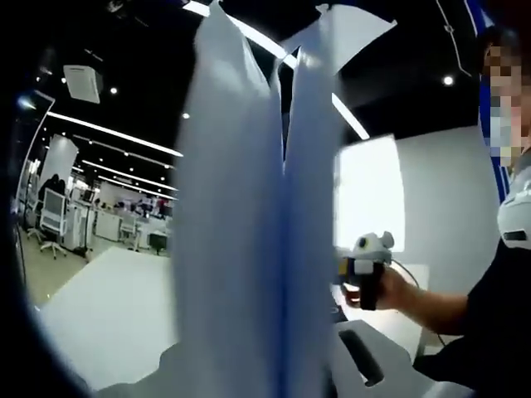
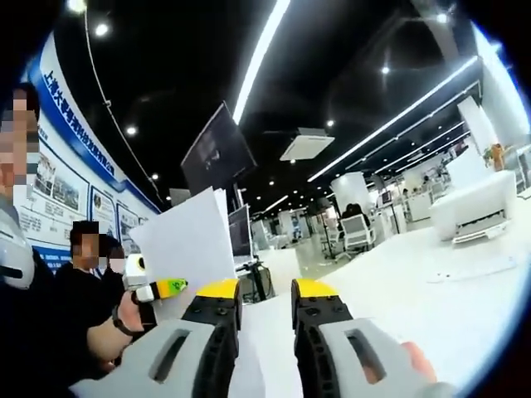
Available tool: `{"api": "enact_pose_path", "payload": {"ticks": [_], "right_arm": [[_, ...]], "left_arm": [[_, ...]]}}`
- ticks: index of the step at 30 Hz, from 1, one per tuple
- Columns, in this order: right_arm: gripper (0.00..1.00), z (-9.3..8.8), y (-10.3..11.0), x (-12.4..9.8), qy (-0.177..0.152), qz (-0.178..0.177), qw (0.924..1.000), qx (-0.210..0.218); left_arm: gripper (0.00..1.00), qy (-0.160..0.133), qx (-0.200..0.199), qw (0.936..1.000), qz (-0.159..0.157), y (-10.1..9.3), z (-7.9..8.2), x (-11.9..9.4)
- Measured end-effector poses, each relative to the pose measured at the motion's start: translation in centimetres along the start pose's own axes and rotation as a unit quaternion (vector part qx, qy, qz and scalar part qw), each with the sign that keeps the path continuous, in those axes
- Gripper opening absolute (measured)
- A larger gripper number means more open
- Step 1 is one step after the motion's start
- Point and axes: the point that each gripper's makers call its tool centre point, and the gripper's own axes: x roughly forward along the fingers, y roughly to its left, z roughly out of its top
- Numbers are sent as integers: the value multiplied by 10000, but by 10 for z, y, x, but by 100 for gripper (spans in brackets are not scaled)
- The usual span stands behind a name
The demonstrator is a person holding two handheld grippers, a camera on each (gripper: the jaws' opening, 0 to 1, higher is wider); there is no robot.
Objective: Organize the stack of printing papers by aligning and flattening the scattered papers on the table
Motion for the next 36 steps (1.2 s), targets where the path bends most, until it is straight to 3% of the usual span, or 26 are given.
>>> {"api": "enact_pose_path", "payload": {"ticks": [11,20,23,27,29,36], "right_arm": [[23,11,-29,-24,-35,-527,9985,-158],[27,28,-81,-60,-159,-1203,9924,-222],[29,27,-98,-70,-122,-1444,9891,-257],[33,20,-129,-88,59,-1997,9793,-320],[36,18,-137,-94,80,-2077,9777,-294],[50,3,-178,-121,246,-2757,9609,-91]], "left_arm": [[6,47,-15,10000,23,0,-1,0],[6,60,-31,10000,45,1,-1,-1],[6,69,-13,10000,40,0,-1,0],[6,86,-10,10000,47,0,-1,-1],[6,94,-4,9999,58,1,-1,-1],[6,106,-18,9999,59,2,-1,-1]]}}
